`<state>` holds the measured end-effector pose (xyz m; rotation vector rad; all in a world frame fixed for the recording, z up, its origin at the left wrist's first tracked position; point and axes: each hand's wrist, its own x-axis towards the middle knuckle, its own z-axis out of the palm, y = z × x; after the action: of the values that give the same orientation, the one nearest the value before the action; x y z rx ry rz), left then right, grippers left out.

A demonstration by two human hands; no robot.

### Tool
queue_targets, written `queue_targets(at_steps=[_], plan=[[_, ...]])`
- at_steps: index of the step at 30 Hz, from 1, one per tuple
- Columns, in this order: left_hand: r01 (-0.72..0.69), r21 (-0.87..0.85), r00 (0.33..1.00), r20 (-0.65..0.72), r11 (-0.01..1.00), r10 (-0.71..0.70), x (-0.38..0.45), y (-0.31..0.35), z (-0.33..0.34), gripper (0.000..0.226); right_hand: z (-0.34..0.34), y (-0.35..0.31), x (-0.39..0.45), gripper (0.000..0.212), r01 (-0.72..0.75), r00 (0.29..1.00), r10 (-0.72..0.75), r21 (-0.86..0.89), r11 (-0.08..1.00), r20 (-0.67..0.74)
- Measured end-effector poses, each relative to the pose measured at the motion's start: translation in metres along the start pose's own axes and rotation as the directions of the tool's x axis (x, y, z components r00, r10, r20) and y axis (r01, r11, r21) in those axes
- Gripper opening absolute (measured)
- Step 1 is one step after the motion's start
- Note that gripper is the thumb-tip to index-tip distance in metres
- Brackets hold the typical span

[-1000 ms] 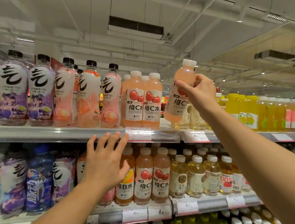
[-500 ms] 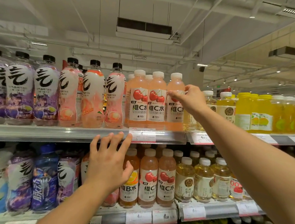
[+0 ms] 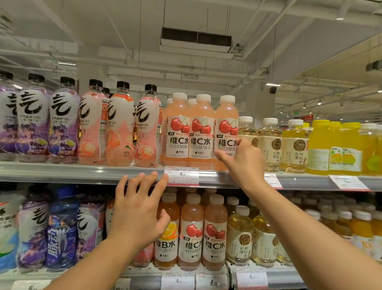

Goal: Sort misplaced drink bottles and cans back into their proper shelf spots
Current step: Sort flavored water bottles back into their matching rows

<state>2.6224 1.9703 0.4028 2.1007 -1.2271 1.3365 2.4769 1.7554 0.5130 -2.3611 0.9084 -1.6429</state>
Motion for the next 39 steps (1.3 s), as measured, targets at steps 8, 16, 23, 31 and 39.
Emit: queue_targets(at_steps=[8,16,23,31,39], plan=[[0.013,0.018,1.000,0.007,1.000,-0.013,0.003,0.005,-0.005,0.077,-0.003,-0.002,0.000,0.065,-0.021,1.000,0.020,-0.048,0.999,-0.012],[0.030,0.023,0.999,0.035,0.999,-0.030,0.003,0.009,-0.010,0.078,-0.003,0.014,-0.006,0.049,-0.059,0.998,0.058,0.019,0.998,0.039],[0.040,0.039,0.993,0.109,0.998,-0.044,0.004,0.011,-0.021,0.080,-0.006,0.010,0.004,0.040,-0.132,0.983,0.125,0.044,0.990,0.136],[0.034,0.011,0.983,0.178,0.999,-0.036,0.003,0.008,-0.027,0.085,-0.016,0.006,-0.017,0.031,-0.017,0.980,0.006,0.051,0.999,0.199],[-0.012,-0.056,0.972,0.233,0.998,0.025,0.002,-0.007,-0.032,0.085,-0.031,-0.031,-0.055,0.046,0.193,0.973,-0.181,-0.073,0.978,0.146]])
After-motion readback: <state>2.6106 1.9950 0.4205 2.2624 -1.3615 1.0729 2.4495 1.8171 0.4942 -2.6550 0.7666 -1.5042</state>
